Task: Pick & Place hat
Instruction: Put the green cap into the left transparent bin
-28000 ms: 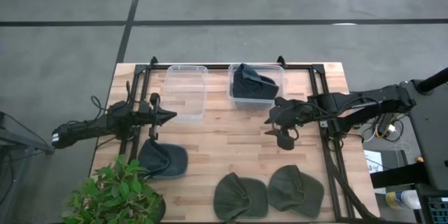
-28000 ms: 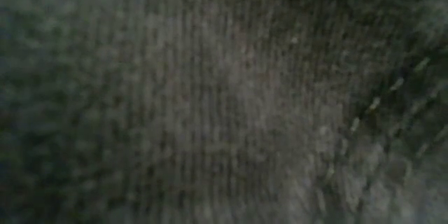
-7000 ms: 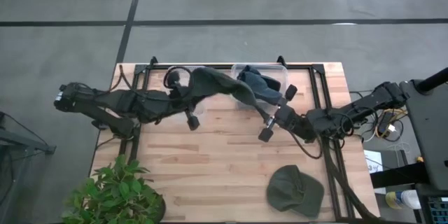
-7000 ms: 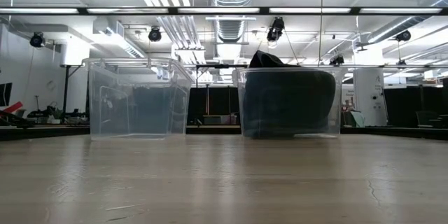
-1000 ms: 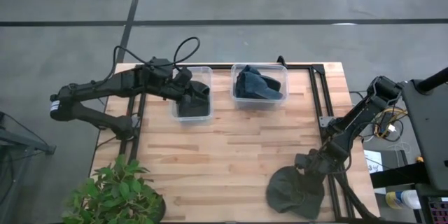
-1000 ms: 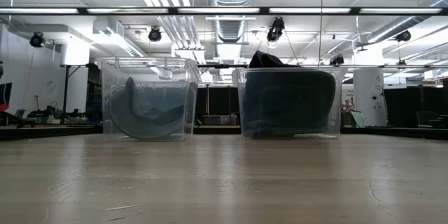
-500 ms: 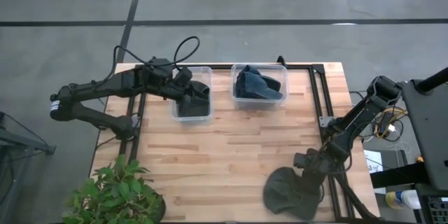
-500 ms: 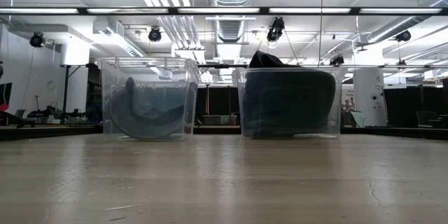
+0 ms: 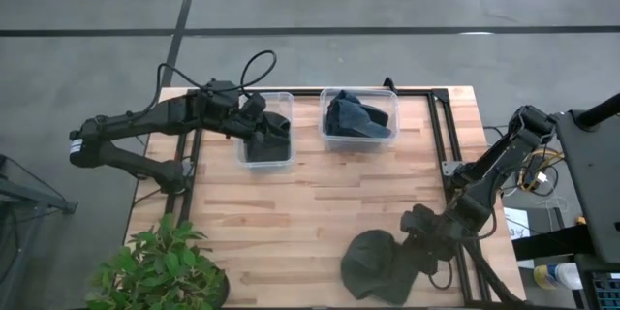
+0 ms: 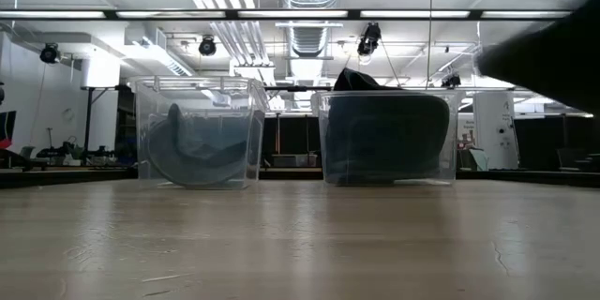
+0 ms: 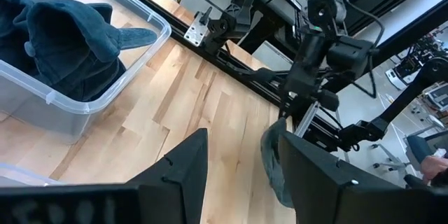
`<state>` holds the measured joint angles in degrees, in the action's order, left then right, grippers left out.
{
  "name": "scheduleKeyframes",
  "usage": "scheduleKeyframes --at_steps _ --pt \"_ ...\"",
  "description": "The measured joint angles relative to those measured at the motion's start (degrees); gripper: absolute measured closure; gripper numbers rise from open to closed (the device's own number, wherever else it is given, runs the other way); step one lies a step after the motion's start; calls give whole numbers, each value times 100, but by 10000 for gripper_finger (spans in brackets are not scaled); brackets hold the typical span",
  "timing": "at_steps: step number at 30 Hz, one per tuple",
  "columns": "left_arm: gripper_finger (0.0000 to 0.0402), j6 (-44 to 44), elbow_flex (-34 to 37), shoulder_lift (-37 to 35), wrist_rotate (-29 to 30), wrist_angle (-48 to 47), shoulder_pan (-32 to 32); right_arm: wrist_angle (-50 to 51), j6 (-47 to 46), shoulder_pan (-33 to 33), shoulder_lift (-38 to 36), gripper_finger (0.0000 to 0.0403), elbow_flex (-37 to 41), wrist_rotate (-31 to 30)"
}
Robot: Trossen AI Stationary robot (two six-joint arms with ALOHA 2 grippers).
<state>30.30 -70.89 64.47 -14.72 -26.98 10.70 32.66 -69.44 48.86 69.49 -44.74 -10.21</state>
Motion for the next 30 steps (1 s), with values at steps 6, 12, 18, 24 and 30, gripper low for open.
scheduleKeyframes --at_steps 6,12,18,24,30 --pt "234 -173 0 0 3 103 -15 109 448 -57 -1 394 -417 -1082" --pt "234 -539 0 -5 3 685 -41 1181 843 -52 -37 394 -1292 -2792" --pt "234 -1059 0 -9 1 1400 -89 2155 1325 -51 -42 394 -2303 -4985" --pt "234 -1349 0 107 -33 1968 -109 2456 1924 -199 -46 394 -3199 -6438" --pt "234 -1501 0 406 -15 2702 -174 2357 2780 -502 -27 394 -3725 -7674"
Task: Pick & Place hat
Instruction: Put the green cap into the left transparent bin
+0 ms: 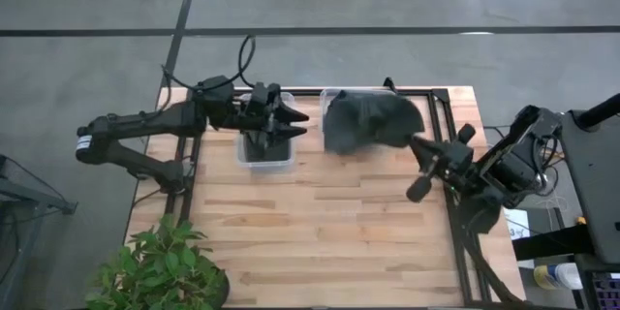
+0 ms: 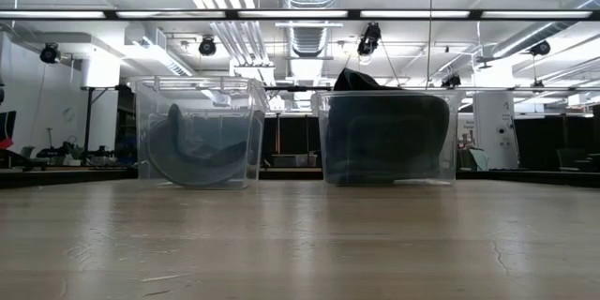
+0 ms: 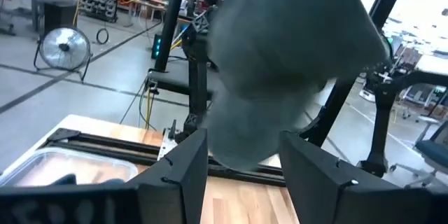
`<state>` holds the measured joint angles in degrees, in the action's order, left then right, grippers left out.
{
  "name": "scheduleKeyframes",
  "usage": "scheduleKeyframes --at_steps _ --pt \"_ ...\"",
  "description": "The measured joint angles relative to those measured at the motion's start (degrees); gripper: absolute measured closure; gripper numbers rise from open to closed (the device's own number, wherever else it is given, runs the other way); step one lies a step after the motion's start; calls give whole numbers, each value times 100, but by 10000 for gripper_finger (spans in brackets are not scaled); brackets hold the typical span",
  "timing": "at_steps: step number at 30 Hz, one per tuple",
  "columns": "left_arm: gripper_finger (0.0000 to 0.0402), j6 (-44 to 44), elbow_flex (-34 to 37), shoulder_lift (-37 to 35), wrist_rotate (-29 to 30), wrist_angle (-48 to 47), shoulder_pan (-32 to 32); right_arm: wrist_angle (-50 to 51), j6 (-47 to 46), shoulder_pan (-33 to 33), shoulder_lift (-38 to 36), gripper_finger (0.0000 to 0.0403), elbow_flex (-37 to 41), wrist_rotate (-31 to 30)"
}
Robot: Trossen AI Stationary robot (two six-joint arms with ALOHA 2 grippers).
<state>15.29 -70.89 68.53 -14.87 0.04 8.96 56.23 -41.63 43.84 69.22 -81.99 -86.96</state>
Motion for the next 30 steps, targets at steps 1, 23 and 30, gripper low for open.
scheduleKeyframes --at_steps 1,23,30 --pt "234 -48 0 67 1 76 -24 0 89 -72 6 394 -42 -86" --pt "234 -1675 0 1045 822 1771 -281 -327 868 -1080 32 394 -495 26" --pt "234 -1707 0 1193 1186 2220 -283 -332 884 -1076 38 394 -492 67"
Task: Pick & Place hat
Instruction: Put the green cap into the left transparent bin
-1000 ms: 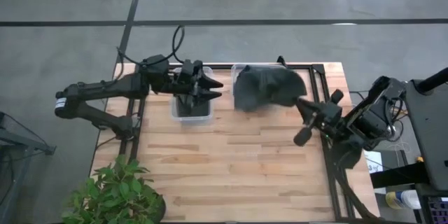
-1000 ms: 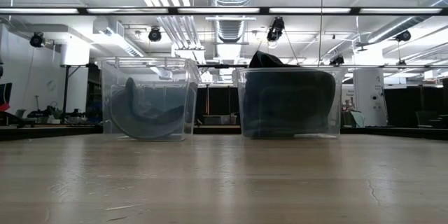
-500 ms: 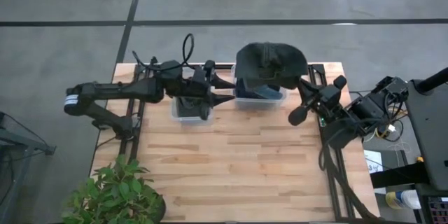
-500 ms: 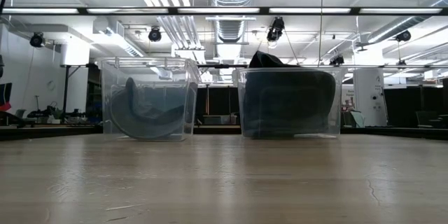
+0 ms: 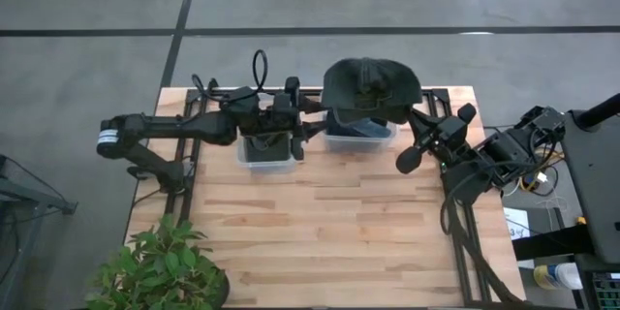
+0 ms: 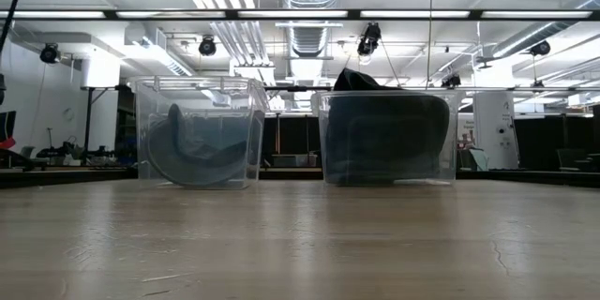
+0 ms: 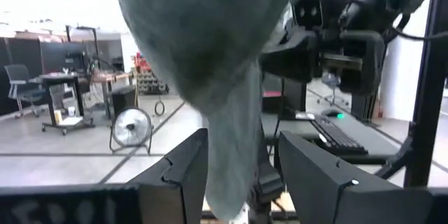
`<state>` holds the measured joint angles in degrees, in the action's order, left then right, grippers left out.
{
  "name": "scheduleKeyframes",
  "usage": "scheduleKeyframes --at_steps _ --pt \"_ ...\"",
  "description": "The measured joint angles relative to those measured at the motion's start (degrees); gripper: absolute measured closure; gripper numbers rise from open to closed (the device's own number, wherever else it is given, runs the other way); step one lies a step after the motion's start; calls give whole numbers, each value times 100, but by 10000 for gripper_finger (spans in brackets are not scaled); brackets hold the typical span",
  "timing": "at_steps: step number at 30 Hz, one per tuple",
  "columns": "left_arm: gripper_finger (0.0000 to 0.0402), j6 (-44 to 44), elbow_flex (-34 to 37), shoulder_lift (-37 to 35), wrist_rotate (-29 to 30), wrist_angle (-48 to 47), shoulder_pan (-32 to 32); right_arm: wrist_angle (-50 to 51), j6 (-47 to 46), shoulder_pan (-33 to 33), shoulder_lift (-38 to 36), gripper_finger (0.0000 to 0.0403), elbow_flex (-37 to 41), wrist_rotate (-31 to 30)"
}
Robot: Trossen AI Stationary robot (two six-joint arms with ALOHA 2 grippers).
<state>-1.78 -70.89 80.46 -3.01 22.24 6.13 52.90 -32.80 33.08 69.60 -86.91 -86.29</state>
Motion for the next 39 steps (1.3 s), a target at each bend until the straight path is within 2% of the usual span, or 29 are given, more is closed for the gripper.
scheduleKeyframes --at_steps 8,12,16,19,25,29,32,35,39 --pt "234 21 0 116 41 275 -2 -186 153 0 0 394 2 104" --pt "234 111 0 121 584 271 -2 -346 330 -4 1 394 2 109" --pt "243 369 0 114 623 271 -4 -394 428 -4 73 394 4 125" --pt "275 525 0 114 620 270 -4 -407 437 -23 141 394 4 143" --pt "384 707 0 110 643 208 1 -429 504 -24 233 394 4 152" --pt "393 934 -18 109 643 188 13 -438 778 -23 251 392 2 275" --pt "395 1140 -50 33 632 70 24 -445 883 -24 251 374 2 346" --pt "395 1204 -94 -118 595 -173 18 -446 1154 -39 245 338 2 497" --pt "395 1306 -247 -429 1038 -1025 13 -422 1358 -55 183 275 3 487"
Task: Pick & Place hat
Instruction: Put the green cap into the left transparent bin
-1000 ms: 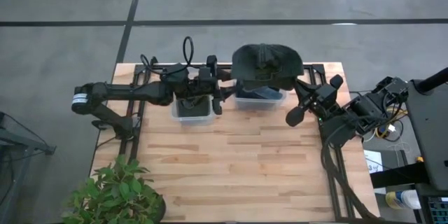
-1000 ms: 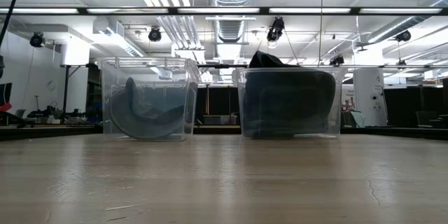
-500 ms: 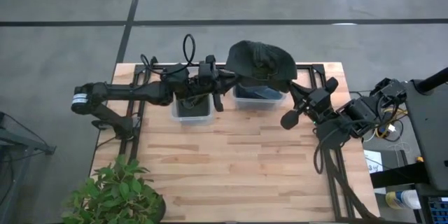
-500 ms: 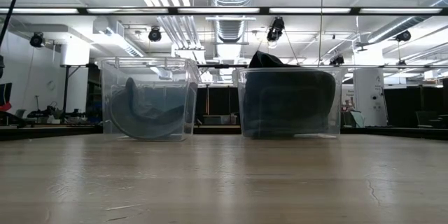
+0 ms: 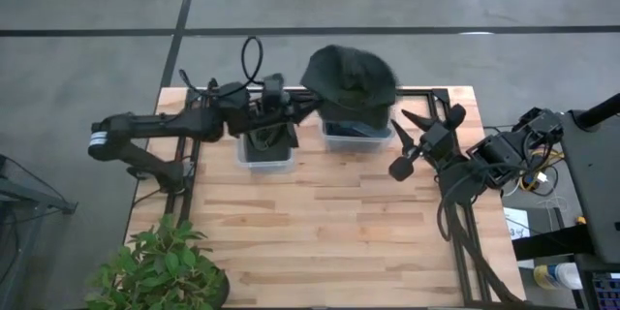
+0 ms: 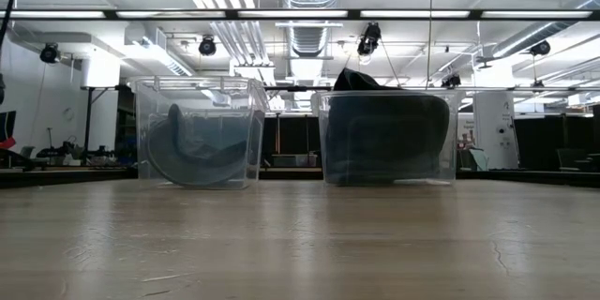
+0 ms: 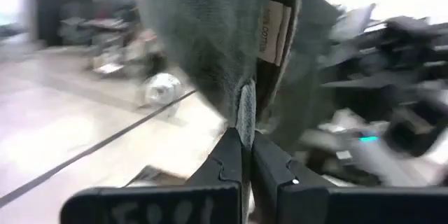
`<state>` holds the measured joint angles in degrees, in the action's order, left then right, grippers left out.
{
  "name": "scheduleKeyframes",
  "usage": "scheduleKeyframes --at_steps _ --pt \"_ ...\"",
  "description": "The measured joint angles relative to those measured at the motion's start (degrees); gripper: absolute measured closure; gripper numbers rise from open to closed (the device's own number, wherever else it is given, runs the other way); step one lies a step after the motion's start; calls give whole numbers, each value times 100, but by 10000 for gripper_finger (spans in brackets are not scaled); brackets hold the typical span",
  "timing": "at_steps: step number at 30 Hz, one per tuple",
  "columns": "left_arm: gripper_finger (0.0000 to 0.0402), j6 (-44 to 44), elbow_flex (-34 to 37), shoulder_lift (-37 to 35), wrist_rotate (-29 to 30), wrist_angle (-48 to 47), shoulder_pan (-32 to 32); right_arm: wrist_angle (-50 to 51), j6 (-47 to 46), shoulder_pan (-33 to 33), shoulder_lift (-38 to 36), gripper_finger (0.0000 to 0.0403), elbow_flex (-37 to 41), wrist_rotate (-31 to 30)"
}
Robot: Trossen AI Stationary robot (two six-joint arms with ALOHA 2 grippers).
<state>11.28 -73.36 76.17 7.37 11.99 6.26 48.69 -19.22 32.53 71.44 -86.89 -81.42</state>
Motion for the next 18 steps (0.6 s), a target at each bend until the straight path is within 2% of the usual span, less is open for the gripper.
scheduleKeyframes --at_steps 6,13,15,18 --pt "395 340 -108 -762 1468 -1964 4 238 10 60 -11 187 39 -37" --pt "395 1530 -106 -1582 3211 -4390 4 245 13 70 0 142 283 -36" --pt "395 2053 -98 -1683 3475 -4970 11 251 -7 70 0 137 373 47" --pt "395 2510 -97 -1719 3463 -5420 9 249 -13 70 2 133 484 146"
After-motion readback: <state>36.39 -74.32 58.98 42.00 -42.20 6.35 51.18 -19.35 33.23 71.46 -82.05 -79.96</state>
